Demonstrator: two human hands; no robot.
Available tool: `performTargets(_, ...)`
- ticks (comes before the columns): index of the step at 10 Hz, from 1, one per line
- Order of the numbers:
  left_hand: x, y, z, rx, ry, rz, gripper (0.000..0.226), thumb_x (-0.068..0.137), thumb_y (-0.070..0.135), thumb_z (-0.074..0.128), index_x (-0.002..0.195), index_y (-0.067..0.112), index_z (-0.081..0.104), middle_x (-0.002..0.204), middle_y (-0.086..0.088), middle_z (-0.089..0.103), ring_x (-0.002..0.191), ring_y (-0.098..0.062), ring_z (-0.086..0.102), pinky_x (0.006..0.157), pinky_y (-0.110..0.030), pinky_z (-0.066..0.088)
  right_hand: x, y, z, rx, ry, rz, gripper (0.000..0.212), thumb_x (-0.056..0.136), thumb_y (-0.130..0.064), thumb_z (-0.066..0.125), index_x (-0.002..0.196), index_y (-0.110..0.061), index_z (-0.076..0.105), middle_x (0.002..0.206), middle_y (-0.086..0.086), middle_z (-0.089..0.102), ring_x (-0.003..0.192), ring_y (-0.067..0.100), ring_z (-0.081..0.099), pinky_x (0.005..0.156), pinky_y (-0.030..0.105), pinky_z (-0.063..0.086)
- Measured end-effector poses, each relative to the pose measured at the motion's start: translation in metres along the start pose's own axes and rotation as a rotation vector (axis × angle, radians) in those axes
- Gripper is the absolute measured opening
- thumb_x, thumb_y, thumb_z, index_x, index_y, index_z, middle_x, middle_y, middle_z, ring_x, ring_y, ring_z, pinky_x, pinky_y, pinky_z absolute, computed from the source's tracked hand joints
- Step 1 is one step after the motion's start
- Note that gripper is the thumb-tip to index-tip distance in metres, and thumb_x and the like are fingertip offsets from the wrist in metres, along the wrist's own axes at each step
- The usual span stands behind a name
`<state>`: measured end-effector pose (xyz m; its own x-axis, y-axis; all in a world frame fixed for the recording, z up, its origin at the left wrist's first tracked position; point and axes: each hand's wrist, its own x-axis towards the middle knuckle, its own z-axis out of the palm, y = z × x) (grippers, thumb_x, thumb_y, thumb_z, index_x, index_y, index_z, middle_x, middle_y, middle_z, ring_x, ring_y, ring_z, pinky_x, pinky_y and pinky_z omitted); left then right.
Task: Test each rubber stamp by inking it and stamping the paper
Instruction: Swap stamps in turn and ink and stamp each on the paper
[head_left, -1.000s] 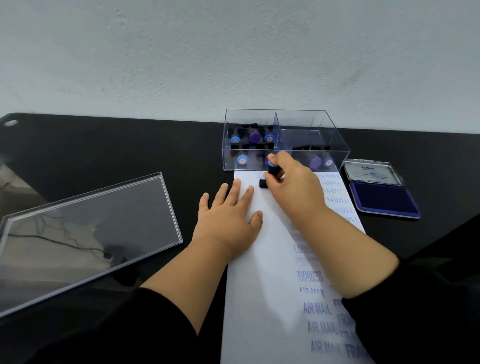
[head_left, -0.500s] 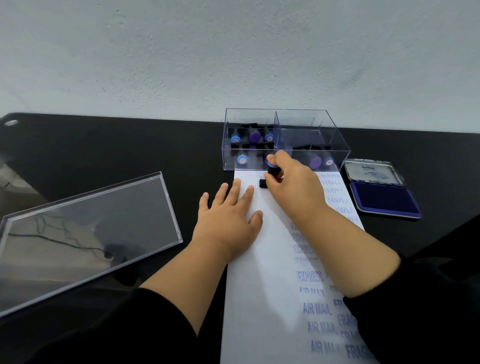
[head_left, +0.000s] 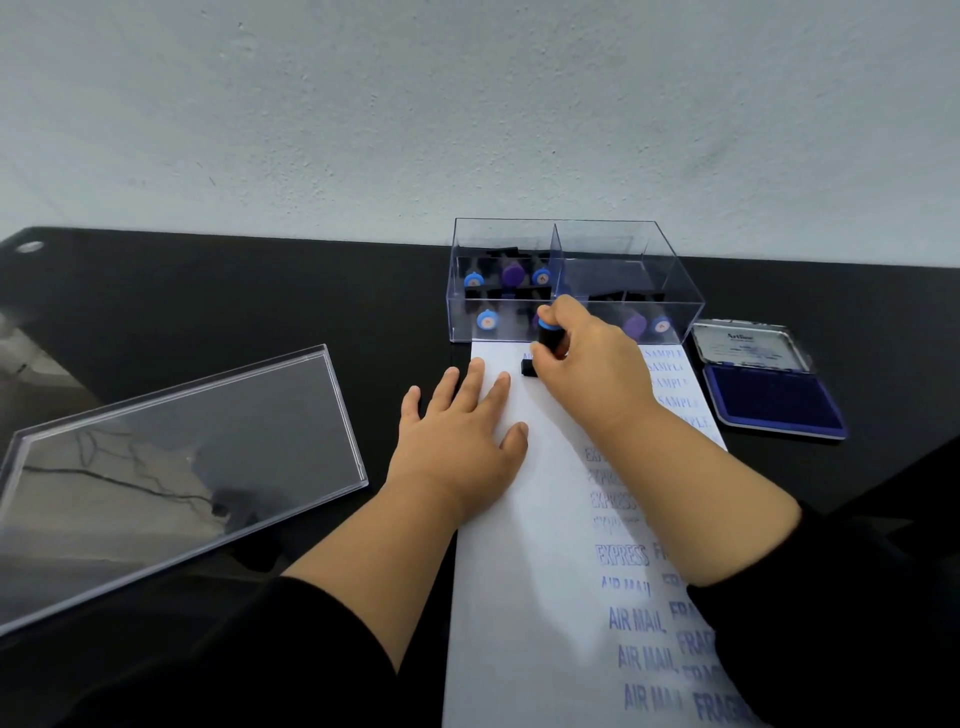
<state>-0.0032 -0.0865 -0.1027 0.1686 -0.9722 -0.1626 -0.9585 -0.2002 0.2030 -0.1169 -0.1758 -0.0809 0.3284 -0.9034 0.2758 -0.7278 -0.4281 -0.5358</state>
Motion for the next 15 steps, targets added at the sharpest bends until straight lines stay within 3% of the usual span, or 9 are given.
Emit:
performTargets(3,0.000,0.000,-0.001,0.004,-0.004,-0.001,0.058,0.099,0.051,0.016,0.151,0.035,-0.003,0.159,0.007,-0.015,0.146,-0.014,-0.014,0.115,-0.044,-0.012,-0.010,-0.002,0.001,-0.011,0.041,-0.010,0.023,0.091,-0.022,0.054,0.114,-0.021,0.056,0.109,0.001,0.064,0.091,0.026,0.058,0.071,0.036,0.048)
performTargets(8,0.000,0.001,0.000,-0.009,-0.001,-0.009,0.057,0.099,0.050,0.017,0.151,0.036,-0.002,0.158,0.009,-0.015,0.146,-0.013,-0.014,0.115,-0.043,-0.012,-0.009,0.001,-0.001,0.099,0.096,0.027,0.026,0.091,-0.025,0.056,0.117,-0.023,0.055,0.115,-0.007,0.061,0.099,0.016,0.058,0.070,0.025,0.040)
performTargets(9,0.000,0.000,0.000,-0.007,0.006,-0.010,0.057,0.099,0.050,0.017,0.151,0.036,-0.002,0.158,0.009,-0.015,0.146,-0.013,-0.014,0.115,-0.043,-0.012,-0.007,0.005,-0.010,0.225,0.177,0.105,0.025,0.090,-0.024,0.058,0.115,-0.024,0.055,0.108,-0.010,0.064,0.098,0.014,0.060,0.075,0.028,0.047)
performTargets(12,-0.002,0.000,0.000,-0.012,0.008,-0.009,0.057,0.099,0.049,0.018,0.151,0.036,-0.002,0.158,0.009,-0.015,0.146,-0.012,-0.014,0.116,-0.042,-0.012,-0.003,0.025,-0.023,0.372,0.272,0.201,0.024,0.089,-0.025,0.060,0.112,-0.028,0.054,0.074,-0.019,0.053,0.072,0.003,0.053,0.067,0.022,0.040)
performTargets(14,-0.001,0.000,0.000,-0.009,0.008,-0.012,0.057,0.099,0.049,0.018,0.151,0.036,-0.002,0.158,0.009,-0.015,0.146,-0.012,-0.014,0.116,-0.042,-0.012,-0.003,0.026,-0.022,0.366,0.274,0.183,0.024,0.089,-0.025,0.060,0.112,-0.028,0.053,0.074,-0.019,0.053,0.073,0.005,0.054,0.059,0.014,0.038)
performTargets(15,-0.001,0.000,0.000,-0.006,0.008,-0.011,0.057,0.099,0.049,0.018,0.151,0.036,-0.002,0.158,0.010,-0.015,0.146,-0.012,-0.014,0.116,-0.042,-0.012,-0.003,0.025,-0.022,0.363,0.274,0.174,0.025,0.089,-0.025,0.060,0.113,-0.027,0.053,0.073,-0.018,0.053,0.075,0.008,0.055,0.063,0.021,0.042)
